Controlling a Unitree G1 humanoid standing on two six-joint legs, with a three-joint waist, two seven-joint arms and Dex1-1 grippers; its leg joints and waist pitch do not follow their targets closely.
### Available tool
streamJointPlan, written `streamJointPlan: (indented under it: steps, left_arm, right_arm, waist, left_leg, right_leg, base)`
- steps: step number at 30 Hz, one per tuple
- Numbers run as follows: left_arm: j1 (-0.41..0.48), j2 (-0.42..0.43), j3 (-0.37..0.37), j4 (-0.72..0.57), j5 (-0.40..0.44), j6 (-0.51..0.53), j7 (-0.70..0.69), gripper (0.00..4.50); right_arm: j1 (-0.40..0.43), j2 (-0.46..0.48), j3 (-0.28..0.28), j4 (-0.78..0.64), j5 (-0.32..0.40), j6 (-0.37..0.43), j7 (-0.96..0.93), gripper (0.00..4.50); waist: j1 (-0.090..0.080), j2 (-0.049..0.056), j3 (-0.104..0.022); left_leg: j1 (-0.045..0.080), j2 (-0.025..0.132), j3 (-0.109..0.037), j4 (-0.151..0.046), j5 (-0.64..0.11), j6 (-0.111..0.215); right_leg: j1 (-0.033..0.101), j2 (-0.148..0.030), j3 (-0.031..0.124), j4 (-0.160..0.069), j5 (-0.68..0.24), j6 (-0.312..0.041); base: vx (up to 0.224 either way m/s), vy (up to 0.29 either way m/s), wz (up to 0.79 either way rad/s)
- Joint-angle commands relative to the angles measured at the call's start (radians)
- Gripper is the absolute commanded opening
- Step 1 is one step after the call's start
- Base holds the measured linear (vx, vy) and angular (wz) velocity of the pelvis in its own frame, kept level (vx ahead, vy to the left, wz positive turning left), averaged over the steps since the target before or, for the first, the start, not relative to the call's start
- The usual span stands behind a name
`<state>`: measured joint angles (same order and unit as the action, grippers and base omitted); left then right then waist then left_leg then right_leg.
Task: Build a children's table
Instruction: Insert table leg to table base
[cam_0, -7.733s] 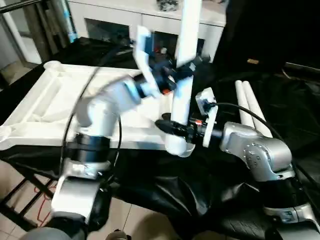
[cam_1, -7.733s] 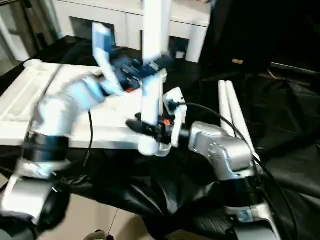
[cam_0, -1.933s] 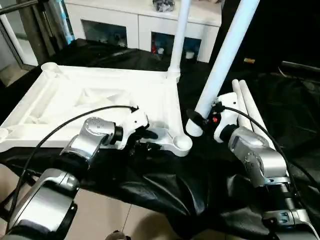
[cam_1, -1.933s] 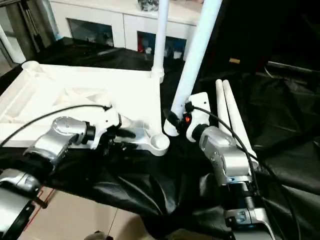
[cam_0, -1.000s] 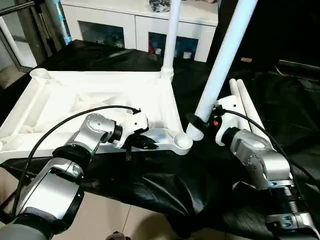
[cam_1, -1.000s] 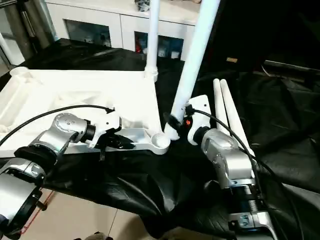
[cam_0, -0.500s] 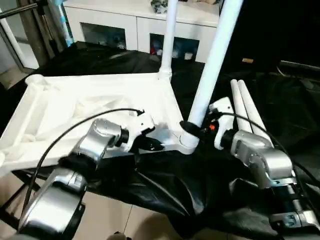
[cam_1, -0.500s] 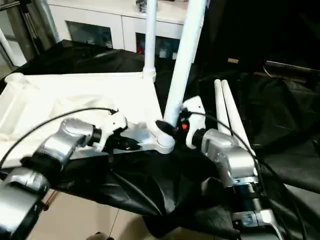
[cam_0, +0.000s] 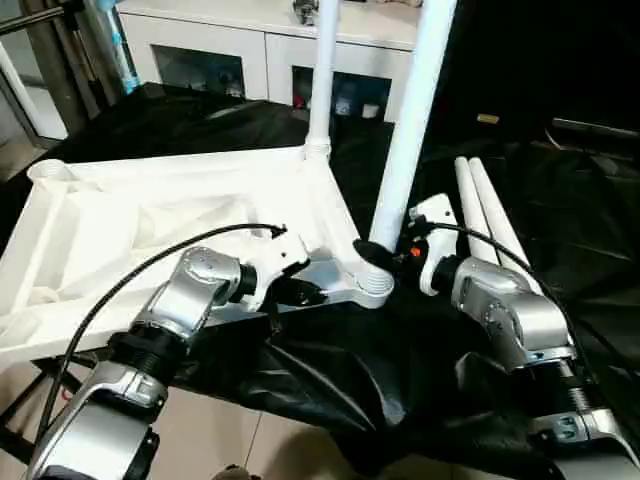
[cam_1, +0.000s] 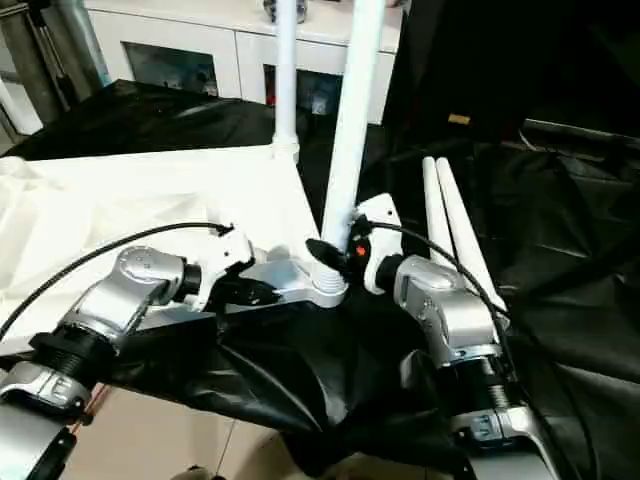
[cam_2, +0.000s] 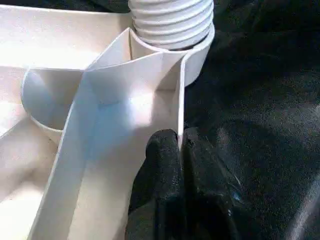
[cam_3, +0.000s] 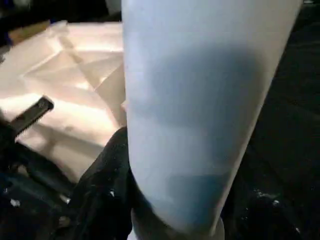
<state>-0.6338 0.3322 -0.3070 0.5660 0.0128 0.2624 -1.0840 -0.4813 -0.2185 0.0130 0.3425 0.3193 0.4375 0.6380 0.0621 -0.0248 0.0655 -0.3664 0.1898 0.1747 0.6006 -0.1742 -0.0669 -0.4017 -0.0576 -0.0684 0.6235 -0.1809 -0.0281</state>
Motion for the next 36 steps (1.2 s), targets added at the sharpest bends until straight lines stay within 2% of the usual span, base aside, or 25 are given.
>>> streamJointPlan:
  steps: [1, 2, 4, 5, 7, 10, 13, 15, 16, 18, 19, 20, 21, 22, 23, 26, 28, 29, 30, 31, 33, 34, 35, 36]
  left_arm:
    - [0.008, -0.008, 0.011, -0.016, -0.013, 0.015, 0.009, 0.0]
    - [0.005, -0.01, 0.013, -0.016, -0.012, 0.022, 0.016, 0.0]
    - [0.004, -0.011, 0.015, -0.017, -0.011, 0.026, 0.02, 0.0]
    - [0.001, -0.012, 0.017, -0.018, -0.01, 0.033, 0.027, 0.0]
    - [0.0, -0.012, 0.018, -0.017, -0.008, 0.034, 0.033, 0.0]
    - [-0.007, -0.019, 0.023, -0.007, -0.006, 0.031, 0.052, 0.0]
    - [-0.011, -0.024, 0.028, 0.0, -0.008, 0.028, 0.065, 0.0]
    - [-0.012, -0.026, 0.029, 0.003, -0.008, 0.027, 0.068, 0.0]
    - [-0.016, -0.028, 0.031, 0.01, -0.007, 0.025, 0.074, 0.0]
    - [-0.019, -0.029, 0.031, 0.017, -0.004, 0.02, 0.079, 0.0]
    - [-0.02, -0.029, 0.031, 0.018, -0.004, 0.02, 0.079, 0.0]
    - [-0.02, -0.028, 0.03, 0.018, -0.003, 0.019, 0.08, 0.0]
    - [-0.02, -0.028, 0.03, 0.019, -0.001, 0.017, 0.079, 0.0]
    - [-0.021, -0.027, 0.026, 0.021, 0.004, 0.01, 0.077, 0.0]
    - [-0.021, -0.027, 0.026, 0.021, 0.004, 0.01, 0.077, 0.0]
    - [-0.02, -0.025, 0.02, 0.024, 0.01, -0.001, 0.072, 0.0]
    - [-0.02, -0.025, 0.019, 0.026, 0.01, -0.002, 0.071, 0.0]
    - [-0.02, -0.024, 0.017, 0.027, 0.01, -0.006, 0.066, 0.0]
    - [-0.019, -0.024, 0.017, 0.027, 0.009, -0.007, 0.064, 0.0]
    - [-0.018, -0.022, 0.015, 0.027, 0.009, -0.01, 0.06, 0.0]
    - [-0.017, -0.018, 0.011, 0.027, 0.011, -0.016, 0.056, 0.0]
    - [-0.017, -0.018, 0.011, 0.027, 0.011, -0.016, 0.056, 0.0]
    - [-0.018, -0.016, 0.009, 0.028, 0.01, -0.022, 0.048, 0.0]
    - [-0.019, -0.016, 0.008, 0.029, 0.009, -0.025, 0.045, 0.0]
  right_arm:
    - [0.016, 0.003, -0.018, 0.037, 0.01, -0.003, -0.016, 1.89]
    - [0.036, 0.013, -0.046, 0.057, 0.025, -0.018, -0.025, 1.89]
    - [0.047, 0.018, -0.058, 0.066, 0.032, -0.027, -0.028, 1.89]
    - [0.079, 0.03, -0.082, 0.092, 0.041, -0.057, -0.035, 1.89]
    - [0.095, 0.036, -0.087, 0.098, 0.04, -0.072, -0.034, 1.89]
    - [0.144, 0.056, -0.094, 0.109, 0.045, -0.128, -0.014, 1.89]
    - [0.172, 0.069, -0.098, 0.122, 0.051, -0.168, -0.001, 1.89]
    - [0.183, 0.071, -0.095, 0.13, 0.042, -0.191, -0.006, 1.89]
    - [0.199, 0.073, -0.085, 0.138, 0.024, -0.224, -0.012, 1.89]
    - [0.21, 0.071, -0.059, 0.135, -0.014, -0.276, -0.024, 1.89]
    - [0.212, 0.066, -0.044, 0.128, -0.03, -0.286, -0.028, 1.89]
    - [0.212, 0.06, -0.028, 0.122, -0.047, -0.295, -0.03, 1.89]
    - [0.211, 0.057, -0.02, 0.12, -0.057, -0.299, -0.031, 1.89]
    - [0.2, 0.044, 0.017, 0.114, -0.098, -0.309, -0.033, 1.89]
    - [0.2, 0.044, 0.017, 0.114, -0.098, -0.309, -0.033, 1.89]
    - [0.169, 0.028, 0.065, 0.129, -0.148, -0.305, -0.024, 1.89]
    - [0.163, 0.026, 0.071, 0.136, -0.153, -0.307, -0.023, 1.89]
    - [0.142, 0.02, 0.089, 0.154, -0.164, -0.306, -0.013, 1.89]
    - [0.138, 0.019, 0.093, 0.158, -0.166, -0.307, -0.01, 1.89]
    - [0.122, 0.016, 0.105, 0.173, -0.175, -0.303, 0.001, 1.89]
    - [0.109, 0.01, 0.122, 0.184, -0.179, -0.288, 0.033, 1.89]
    - [0.109, 0.01, 0.122, 0.184, -0.179, -0.288, 0.033, 1.89]
    - [0.103, 0.006, 0.13, 0.192, -0.176, -0.277, 0.058, 1.89]
    - [0.101, 0.005, 0.133, 0.196, -0.176, -0.275, 0.066, 1.89]
  waist:
    - [0.008, 0.011, -0.072]
    - [0.006, 0.003, -0.073]
    - [0.007, 0.004, -0.073]
    - [0.007, 0.015, -0.074]
    - [0.007, 0.011, -0.074]
    - [0.006, 0.019, -0.072]
    - [0.007, 0.015, -0.074]
    - [0.005, 0.017, -0.074]
    - [0.006, 0.021, -0.073]
    - [0.004, 0.022, -0.072]
    - [0.003, 0.021, -0.073]
    - [0.004, 0.025, -0.072]
    - [0.002, 0.024, -0.072]
    - [0.001, 0.025, -0.072]
    - [0.0, 0.024, -0.07]
    - [-0.002, 0.026, -0.07]
    - [-0.005, 0.026, -0.067]
    - [-0.006, 0.016, -0.066]
    - [-0.006, 0.019, -0.065]
    - [-0.01, 0.011, -0.063]
    - [-0.013, 0.018, -0.062]
    - [-0.013, 0.018, -0.062]
    - [-0.011, 0.007, -0.064]
    - [-0.011, 0.012, -0.064]
  left_leg:
    - [0.009, 0.037, -0.013, -0.067, -0.191, 0.011]
    - [0.008, 0.036, -0.012, -0.068, -0.193, 0.011]
    - [0.01, 0.037, -0.012, -0.068, -0.198, 0.012]
    - [0.011, 0.038, -0.012, -0.068, -0.206, 0.009]
    - [0.01, 0.038, -0.014, -0.07, -0.213, 0.008]
    - [0.012, 0.038, -0.015, -0.071, -0.235, 0.006]
    - [0.01, 0.038, -0.015, -0.072, -0.231, 0.013]
    - [0.011, 0.04, -0.016, -0.074, -0.231, 0.015]
    - [0.011, 0.039, -0.017, -0.074, -0.235, 0.014]
    - [0.012, 0.039, -0.016, -0.075, -0.253, 0.013]
    - [0.012, 0.038, -0.016, -0.075, -0.253, 0.014]
    - [0.012, 0.039, -0.018, -0.077, -0.256, 0.013]
    - [0.013, 0.038, -0.017, -0.077, -0.259, 0.013]
    - [0.013, 0.038, -0.017, -0.077, -0.267, 0.013]
    - [0.012, 0.038, -0.018, -0.078, -0.273, 0.01]
    - [0.014, 0.038, -0.02, -0.08, -0.292, 0.007]
    - [0.016, 0.037, -0.019, -0.08, -0.311, 0.007]
    - [0.017, 0.036, -0.019, -0.08, -0.321, 0.01]
    - [0.018, 0.036, -0.021, -0.081, -0.327, 0.01]
    - [0.019, 0.036, -0.02, -0.081, -0.34, 0.009]
    - [0.023, 0.037, -0.024, -0.082, -0.354, 0.007]
    - [0.023, 0.037, -0.024, -0.082, -0.354, 0.007]
    - [0.023, 0.037, -0.024, -0.082, -0.345, 0.013]
    - [0.022, 0.039, -0.023, -0.083, -0.336, 0.015]
  right_leg:
    - [0.053, -0.088, 0.054, -0.087, -0.27, -0.177]
    - [0.055, -0.086, 0.053, -0.089, -0.266, -0.175]
    - [0.053, -0.087, 0.054, -0.09, -0.269, -0.176]
    - [0.052, -0.088, 0.054, -0.092, -0.261, -0.18]
    - [0.054, -0.087, 0.053, -0.091, -0.257, -0.183]
    - [0.053, -0.087, 0.052, -0.094, -0.276, -0.186]
    - [0.054, -0.086, 0.051, -0.094, -0.268, -0.185]
    - [0.054, -0.087, 0.051, -0.093, -0.263, -0.19]
    - [0.054, -0.087, 0.051, -0.094, -0.265, -0.191]
    - [0.053, -0.087, 0.049, -0.099, -0.289, -0.184]
    - [0.054, -0.087, 0.049, -0.099, -0.292, -0.182]
    - [0.053, -0.087, 0.049, -0.099, -0.304, -0.179]
    - [0.052, -0.086, 0.05, -0.101, -0.31, -0.176]
    - [0.053, -0.086, 0.049, -0.103, -0.325, -0.172]
    - [0.052, -0.085, 0.049, -0.103, -0.339, -0.166]
    - [0.051, -0.085, 0.05, -0.105, -0.356, -0.164]
    - [0.049, -0.085, 0.05, -0.109, -0.375, -0.16]
    - [0.049, -0.088, 0.049, -0.112, -0.406, -0.153]
    - [0.048, -0.088, 0.048, -0.112, -0.425, -0.151]
    - [0.046, -0.088, 0.047, -0.118, -0.464, -0.14]
    - [0.044, -0.091, 0.047, -0.123, -0.507, -0.123]
    - [0.044, -0.091, 0.047, -0.123, -0.507, -0.123]
    - [0.045, -0.091, 0.047, -0.12, -0.505, -0.121]
    - [0.044, -0.092, 0.049, -0.121, -0.488, -0.125]
  base:
    - [0.0, 0.0, 0.0]
    - [0.0, 0.0, 0.0]
    - [0.0, 0.0, 0.0]
    - [0.0, 0.0, 0.0]
    - [0.0, 0.0, 0.0]
    - [0.0, 0.0, 0.0]
    - [0.0, 0.0, 0.0]
    - [0.0, 0.0, 0.0]
    - [0.0, 0.0, 0.0]
    - [0.0, 0.0, 0.0]
    - [0.0, 0.0, 0.0]
    - [0.0, 0.0, 0.0]
    - [0.0, 0.0, 0.0]
    - [0.0, 0.0, 0.0]
    - [0.0, 0.0, 0.0]
    - [0.0, 0.0, 0.0]
    - [0.0, 0.0, 0.0]
    - [0.0, 0.0, 0.0]
    - [0.0, 0.0, 0.0]
    - [0.0, 0.0, 0.0]
    - [0.0, 0.0, 0.0]
    - [0.0, 0.0, 0.0]
    - [0.0, 0.0, 0.0]
    - [0.0, 0.0, 0.0]
